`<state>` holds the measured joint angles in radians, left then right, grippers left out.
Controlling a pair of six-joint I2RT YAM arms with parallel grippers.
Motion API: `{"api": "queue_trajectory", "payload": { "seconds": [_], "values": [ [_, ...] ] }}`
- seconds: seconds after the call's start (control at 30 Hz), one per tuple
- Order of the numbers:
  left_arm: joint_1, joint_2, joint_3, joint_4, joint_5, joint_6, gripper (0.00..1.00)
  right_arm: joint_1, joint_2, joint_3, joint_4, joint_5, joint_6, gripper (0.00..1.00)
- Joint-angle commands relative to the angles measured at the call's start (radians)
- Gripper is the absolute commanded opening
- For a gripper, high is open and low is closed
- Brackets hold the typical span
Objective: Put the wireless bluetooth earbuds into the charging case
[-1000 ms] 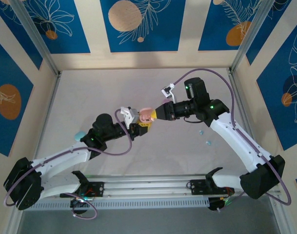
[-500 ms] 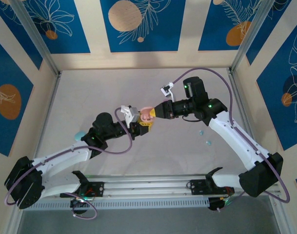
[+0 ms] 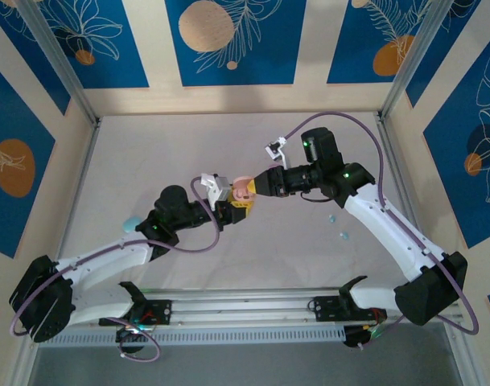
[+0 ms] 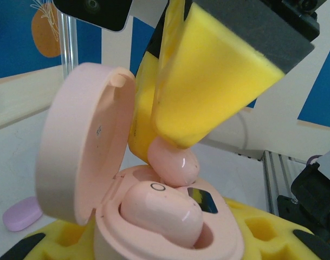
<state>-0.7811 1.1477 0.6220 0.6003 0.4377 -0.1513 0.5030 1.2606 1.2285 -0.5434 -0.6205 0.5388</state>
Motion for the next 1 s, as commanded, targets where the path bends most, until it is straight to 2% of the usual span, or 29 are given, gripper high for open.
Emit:
{"api": "queue_trajectory", "payload": {
  "seconds": [0.0, 0.23, 0.53, 0.7, 0.97],
  "values": [
    [-0.004, -0.017, 0.035, 0.076, 0.039, -0.001, 0.26, 0.003, -0.005, 0.021, -0.055, 0.053, -0.020, 0.34],
    [-0.004, -0.023, 0.034, 0.070, 0.038, 0.003, 0.26, -0.004, -0.036, 0.033, -0.079, 0.087, -0.032, 0.43],
    [-0.004, -0.029, 0.040, 0.047, 0.031, 0.013, 0.26, -0.019, -0.076, 0.043, -0.068, 0.092, -0.031, 0.45],
    [-0.004, -0.038, 0.045, 0.005, 0.037, 0.028, 0.26, -0.033, -0.109, 0.029, 0.021, 0.099, 0.037, 0.51],
    [-0.007, -0.055, 0.047, -0.023, 0.041, 0.030, 0.26, -0.040, -0.037, 0.070, 0.106, 0.107, 0.181, 0.54]
  ]
}}
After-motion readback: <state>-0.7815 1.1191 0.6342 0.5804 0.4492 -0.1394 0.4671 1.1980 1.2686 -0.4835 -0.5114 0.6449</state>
